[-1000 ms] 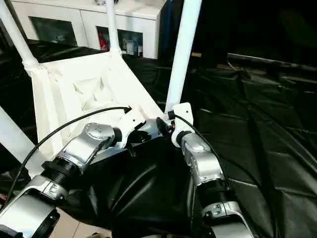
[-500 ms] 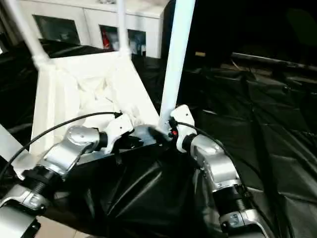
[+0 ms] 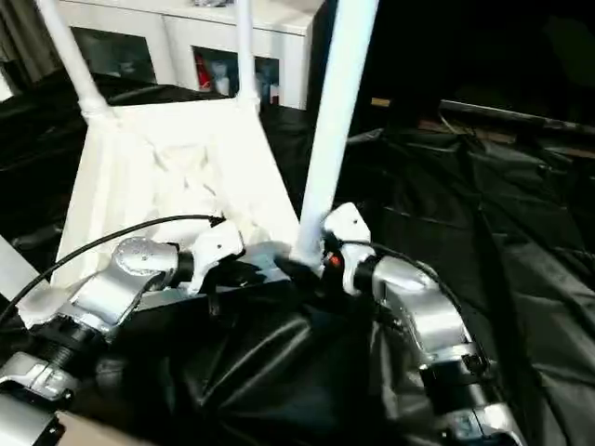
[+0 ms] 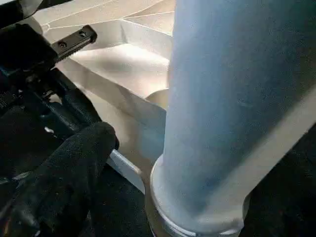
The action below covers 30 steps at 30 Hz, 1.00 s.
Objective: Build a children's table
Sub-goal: Rotate leg to tighten
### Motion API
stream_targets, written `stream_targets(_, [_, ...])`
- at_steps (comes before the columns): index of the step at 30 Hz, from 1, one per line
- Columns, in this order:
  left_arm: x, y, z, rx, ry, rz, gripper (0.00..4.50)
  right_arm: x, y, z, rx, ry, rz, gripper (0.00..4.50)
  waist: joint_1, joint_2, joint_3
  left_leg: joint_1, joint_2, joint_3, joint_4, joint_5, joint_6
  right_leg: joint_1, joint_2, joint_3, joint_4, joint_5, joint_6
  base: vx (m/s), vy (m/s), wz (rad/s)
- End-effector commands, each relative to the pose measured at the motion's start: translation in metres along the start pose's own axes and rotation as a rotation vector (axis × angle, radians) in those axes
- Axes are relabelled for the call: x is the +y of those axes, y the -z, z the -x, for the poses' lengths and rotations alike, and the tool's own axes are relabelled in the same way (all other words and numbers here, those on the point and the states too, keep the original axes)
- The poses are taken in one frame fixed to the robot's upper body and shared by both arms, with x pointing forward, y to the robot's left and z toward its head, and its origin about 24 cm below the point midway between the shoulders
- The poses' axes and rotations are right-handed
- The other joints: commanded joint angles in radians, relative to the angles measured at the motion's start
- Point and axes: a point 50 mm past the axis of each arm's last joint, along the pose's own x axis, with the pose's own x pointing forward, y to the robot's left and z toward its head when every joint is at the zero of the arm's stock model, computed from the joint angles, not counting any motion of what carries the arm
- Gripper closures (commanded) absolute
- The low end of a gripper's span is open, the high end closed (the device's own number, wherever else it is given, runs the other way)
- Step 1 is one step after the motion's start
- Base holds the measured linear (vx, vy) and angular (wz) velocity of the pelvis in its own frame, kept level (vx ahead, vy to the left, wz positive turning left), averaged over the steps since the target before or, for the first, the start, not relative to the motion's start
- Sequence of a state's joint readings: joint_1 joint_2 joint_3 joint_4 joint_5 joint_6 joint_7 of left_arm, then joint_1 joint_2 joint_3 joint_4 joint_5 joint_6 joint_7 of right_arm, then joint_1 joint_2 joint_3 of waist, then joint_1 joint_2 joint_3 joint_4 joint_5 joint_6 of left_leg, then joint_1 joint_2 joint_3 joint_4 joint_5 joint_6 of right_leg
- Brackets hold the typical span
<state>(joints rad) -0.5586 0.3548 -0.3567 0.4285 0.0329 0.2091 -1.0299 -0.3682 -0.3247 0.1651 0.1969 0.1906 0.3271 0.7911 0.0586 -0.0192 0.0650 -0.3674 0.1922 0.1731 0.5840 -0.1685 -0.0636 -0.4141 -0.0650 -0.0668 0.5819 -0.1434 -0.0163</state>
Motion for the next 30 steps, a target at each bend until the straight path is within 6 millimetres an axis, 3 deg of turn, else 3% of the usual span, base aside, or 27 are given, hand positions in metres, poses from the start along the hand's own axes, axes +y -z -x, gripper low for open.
stream_targets(1, [-0.007, -0.009, -0.002, -0.056, 0.07, -0.04, 4.5, 0.004, -0.003, 0.004, 0.003, -0.054, 0.022, 0.08, 0.002, -0.004, -0.069, 0.01, 0.034, -0.008, -0.069, -0.257, 0.025, 0.052, -0.072, 0.045, -0.074, -0.38, -0.145, 0.0, 0.0, 0.0])
stream_targets(4, [-0.008, -0.008, 0.001, -0.041, 0.098, -0.055, 4.5, 0.005, -0.002, 0.009, 0.032, -0.103, 0.04, 0.08, 0.003, -0.009, -0.067, 0.01, 0.035, -0.007, -0.069, -0.261, 0.031, 0.05, -0.071, 0.045, -0.073, -0.379, -0.147, 0.0, 0.0, 0.0])
stream_targets(11, [-0.007, -0.004, 0.008, -0.017, 0.12, -0.063, 4.5, 0.003, 0.002, 0.011, 0.068, -0.111, 0.062, 0.08, 0.003, -0.007, -0.067, 0.011, 0.035, -0.008, -0.068, -0.262, 0.025, 0.049, -0.072, 0.044, -0.073, -0.394, -0.146, 0.0, 0.0, 0.0])
stream_targets(12, [-0.007, -0.004, 0.008, -0.017, 0.12, -0.063, 4.5, 0.003, 0.002, 0.011, 0.068, -0.111, 0.062, 0.36, 0.003, -0.007, -0.067, 0.011, 0.035, -0.008, -0.068, -0.259, 0.025, 0.05, -0.072, 0.045, -0.072, -0.386, -0.148, 0.0, 0.0, 0.0])
stream_targets(14, [-0.007, -0.004, 0.01, -0.013, 0.122, -0.059, 4.5, 0.001, 0.003, 0.011, 0.067, -0.094, 0.052, 0.45, 0.003, -0.006, -0.065, 0.01, 0.034, -0.008, -0.069, -0.255, 0.026, 0.049, -0.072, 0.045, -0.072, -0.377, -0.15, 0.0, 0.0, 0.0])
stream_targets(15, [-0.006, -0.004, 0.01, -0.012, 0.122, -0.06, 4.5, 0.001, 0.003, 0.012, 0.07, -0.09, 0.052, 0.45, 0.001, -0.012, -0.063, 0.009, 0.034, -0.007, -0.069, -0.256, 0.029, 0.049, -0.071, 0.045, -0.073, -0.378, -0.15, 0.0, 0.0, 0.0])
stream_targets(17, [-0.005, -0.005, 0.011, -0.013, 0.116, -0.061, 4.5, -0.001, 0.005, 0.011, 0.081, -0.066, 0.053, 0.63, 0.002, -0.009, -0.063, 0.01, 0.034, -0.007, -0.069, -0.253, 0.028, 0.049, -0.072, 0.045, -0.072, -0.381, -0.15, 0.0, 0.0, 0.0])
stream_targets(19, [-0.003, -0.007, 0.012, -0.023, 0.099, -0.058, 4.5, -0.002, 0.005, 0.009, 0.076, -0.043, 0.055, 0.87, -0.002, -0.015, -0.046, 0.007, 0.033, -0.006, -0.073, -0.264, 0.031, 0.041, -0.07, 0.046, -0.078, -0.411, -0.141, 0.0, 0.0, 0.0])
stream_targets(21, [-0.002, -0.008, 0.015, -0.035, 0.087, -0.051, 4.5, 0.0, 0.002, 0.007, 0.062, -0.033, 0.043, 0.98, -0.006, -0.009, -0.031, 0.007, 0.032, -0.008, -0.078, -0.292, 0.029, 0.034, -0.068, 0.047, -0.083, -0.446, -0.125, 0.0, 0.0, 0.0])
stream_targets(24, [-0.004, -0.008, 0.017, -0.037, 0.084, -0.044, 4.5, 0.004, 0.001, 0.006, 0.041, -0.027, 0.026, 1.37, -0.012, -0.011, -0.022, 0.011, 0.032, -0.012, -0.081, -0.331, 0.023, 0.032, -0.069, 0.046, -0.09, -0.505, -0.106, 0.0, 0.0, 0.0])
stream_targets(26, [-0.006, -0.008, 0.02, -0.041, 0.086, -0.04, 4.5, 0.008, 0.001, 0.006, 0.027, -0.025, 0.003, 1.54, -0.015, -0.013, -0.003, 0.01, 0.032, -0.015, -0.087, -0.356, 0.023, 0.026, -0.069, 0.047, -0.095, -0.541, -0.096, 0.0, 0.0, 0.0])
stream_targets(28, [-0.007, -0.009, 0.022, -0.048, 0.086, -0.032, 4.5, 0.01, 0.001, 0.006, 0.021, -0.024, -0.007, 1.64, -0.016, -0.014, 0.001, 0.009, 0.032, -0.015, -0.088, -0.339, 0.026, 0.027, -0.072, 0.048, -0.095, -0.54, -0.093, 0.0, 0.0, 0.0])
stream_targets(30, [-0.007, -0.009, 0.024, -0.053, 0.08, -0.028, 4.5, 0.013, 0.003, 0.005, 0.023, -0.02, -0.011, 1.77, -0.02, -0.015, 0.014, 0.007, 0.031, -0.015, -0.091, -0.333, 0.031, 0.023, -0.071, 0.05, -0.097, -0.552, -0.09, 0.0, 0.0, 0.0])
